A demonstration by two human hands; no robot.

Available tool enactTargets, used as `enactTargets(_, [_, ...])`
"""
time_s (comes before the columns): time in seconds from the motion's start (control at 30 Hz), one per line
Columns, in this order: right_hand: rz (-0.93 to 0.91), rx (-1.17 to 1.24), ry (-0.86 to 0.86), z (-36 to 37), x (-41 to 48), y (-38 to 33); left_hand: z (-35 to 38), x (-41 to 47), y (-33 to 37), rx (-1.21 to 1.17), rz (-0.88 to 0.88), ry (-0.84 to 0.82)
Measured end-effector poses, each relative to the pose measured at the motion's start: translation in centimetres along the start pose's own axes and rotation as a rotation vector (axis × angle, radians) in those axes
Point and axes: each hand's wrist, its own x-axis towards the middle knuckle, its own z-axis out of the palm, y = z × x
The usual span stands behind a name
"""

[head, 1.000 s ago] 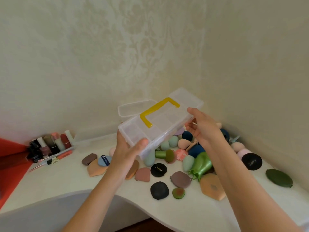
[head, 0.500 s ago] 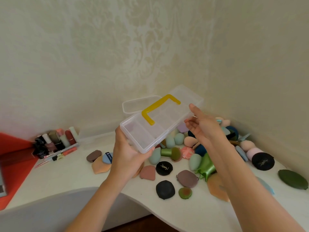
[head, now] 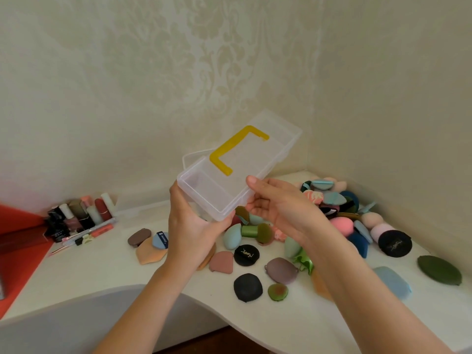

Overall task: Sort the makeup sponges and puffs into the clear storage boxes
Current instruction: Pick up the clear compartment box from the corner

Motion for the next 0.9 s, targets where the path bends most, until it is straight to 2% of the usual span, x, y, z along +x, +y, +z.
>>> enactTargets(0.13, [-0.020, -0.030, 0.087, 0.3, -0.7, -0.5, 0.0, -0.2, -0.1, 0.030, -0.003, 0.004])
enactTargets(0.27, [-0.235, 0.006, 0.106, 0.5, -1.7, -2.0, -0.2, -0.2, 0.0, -0.041, -0.091, -0.054])
enactTargets(0.4, [-0.473, -0.342, 0.089, -0.1, -1.5, -5.2, -1.6, 0.6, 0.1, -0.239, -0.211, -0.253])
enactTargets(0.47, [-0.615, -0.574, 0.167, -0.8, -0.9, -7.2, -2.7, 0.9, 0.3, -0.322, -0.253, -0.365])
enactTargets(0.53, [-0.680, -0.835, 0.275, -1.7, -0.8, -9.3, -3.8, 1.0, 0.8, -0.375, -0.238, -0.477])
enactTargets(0.63, [-0.550, -1.158, 0.284, -2.8, -1.1, -11.5, -5.4, 1.3, 1.5, -0.418, -0.170, -0.574])
enactTargets(0.73, [-0.422, -1.321, 0.287, -3.5, -1.4, -12.2, -6.9, 1.7, 1.9, -0.442, -0.126, -0.559])
enactTargets(0.8, [-0.389, -1.311, 0.276, -3.4, -1.7, -12.3, -7.6, 1.9, 2.1, -0.454, -0.097, -0.531])
enactTargets(0.9, [-0.236, -1.025, 0.150, -2.9, -2.4, -12.2, -8.1, 2.0, 2.5, -0.438, -0.053, -0.484])
